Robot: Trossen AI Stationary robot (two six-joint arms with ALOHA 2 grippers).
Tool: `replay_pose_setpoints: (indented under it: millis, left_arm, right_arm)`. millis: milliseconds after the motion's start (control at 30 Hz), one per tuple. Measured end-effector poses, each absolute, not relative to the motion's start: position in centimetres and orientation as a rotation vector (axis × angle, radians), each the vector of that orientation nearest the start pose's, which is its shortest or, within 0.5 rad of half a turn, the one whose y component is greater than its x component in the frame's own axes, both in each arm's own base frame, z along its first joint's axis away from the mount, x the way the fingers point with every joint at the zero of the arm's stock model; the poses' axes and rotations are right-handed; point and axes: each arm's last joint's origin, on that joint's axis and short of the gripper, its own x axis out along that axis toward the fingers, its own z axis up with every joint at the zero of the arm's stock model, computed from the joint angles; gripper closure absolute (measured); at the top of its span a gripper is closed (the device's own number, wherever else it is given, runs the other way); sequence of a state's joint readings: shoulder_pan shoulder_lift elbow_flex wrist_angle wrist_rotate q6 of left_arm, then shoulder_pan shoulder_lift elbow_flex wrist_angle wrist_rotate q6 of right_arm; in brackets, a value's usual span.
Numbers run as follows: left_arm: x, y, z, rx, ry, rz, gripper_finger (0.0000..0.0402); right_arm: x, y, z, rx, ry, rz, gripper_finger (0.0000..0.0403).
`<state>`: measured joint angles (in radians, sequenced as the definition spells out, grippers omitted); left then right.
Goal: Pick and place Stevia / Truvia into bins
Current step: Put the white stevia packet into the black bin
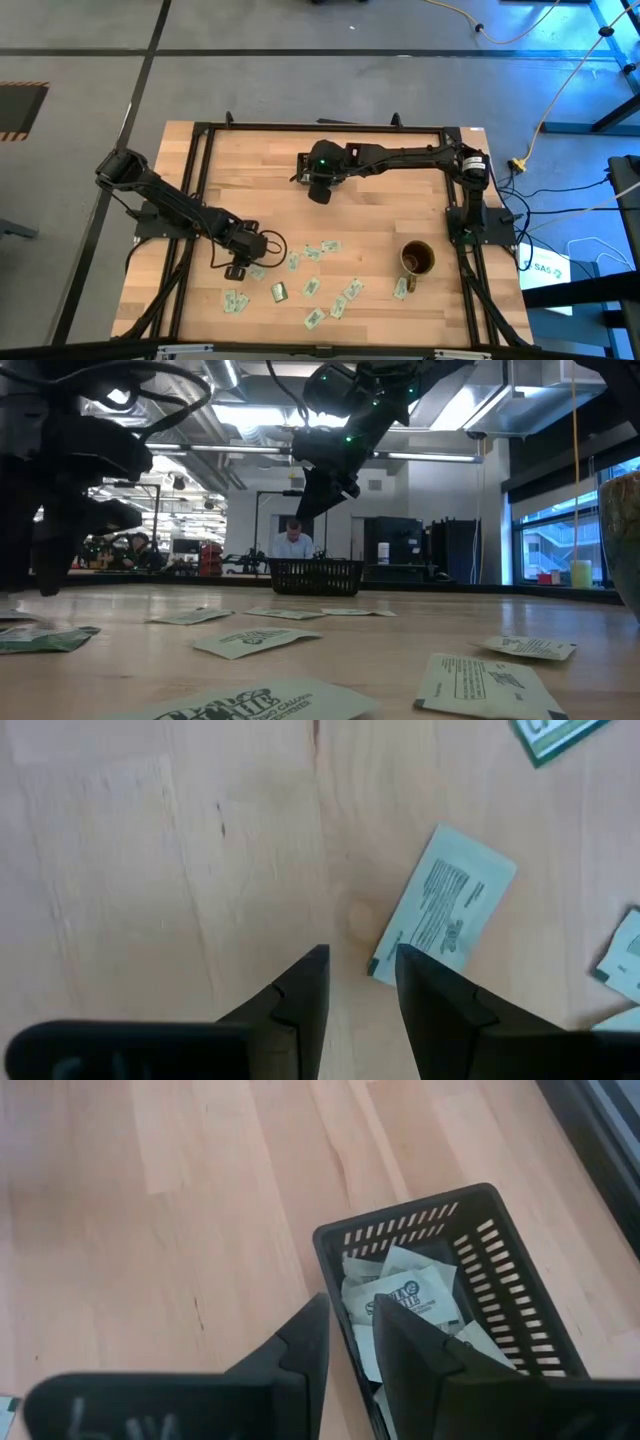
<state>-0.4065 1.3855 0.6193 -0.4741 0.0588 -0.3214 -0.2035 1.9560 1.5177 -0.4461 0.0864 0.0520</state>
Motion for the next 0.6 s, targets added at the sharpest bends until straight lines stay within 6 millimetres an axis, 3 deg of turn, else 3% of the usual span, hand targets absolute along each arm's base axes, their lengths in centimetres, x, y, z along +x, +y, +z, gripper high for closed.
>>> replay_pose_setpoints:
  millis: [367,600]
  left_arm:
    - [19.9,-10.0,14.0,0.111,1.262,-0.264,0.0290]
    - [20.3,-10.4,13.2,0.109,1.283,-0.267,0.0290]
  right_arm:
    - [41.8,-8.9,22.4,0.122,0.875,-0.307,0.0318]
    - [41.8,-8.9,22.4,0.123,0.875,-0.307,0.0318]
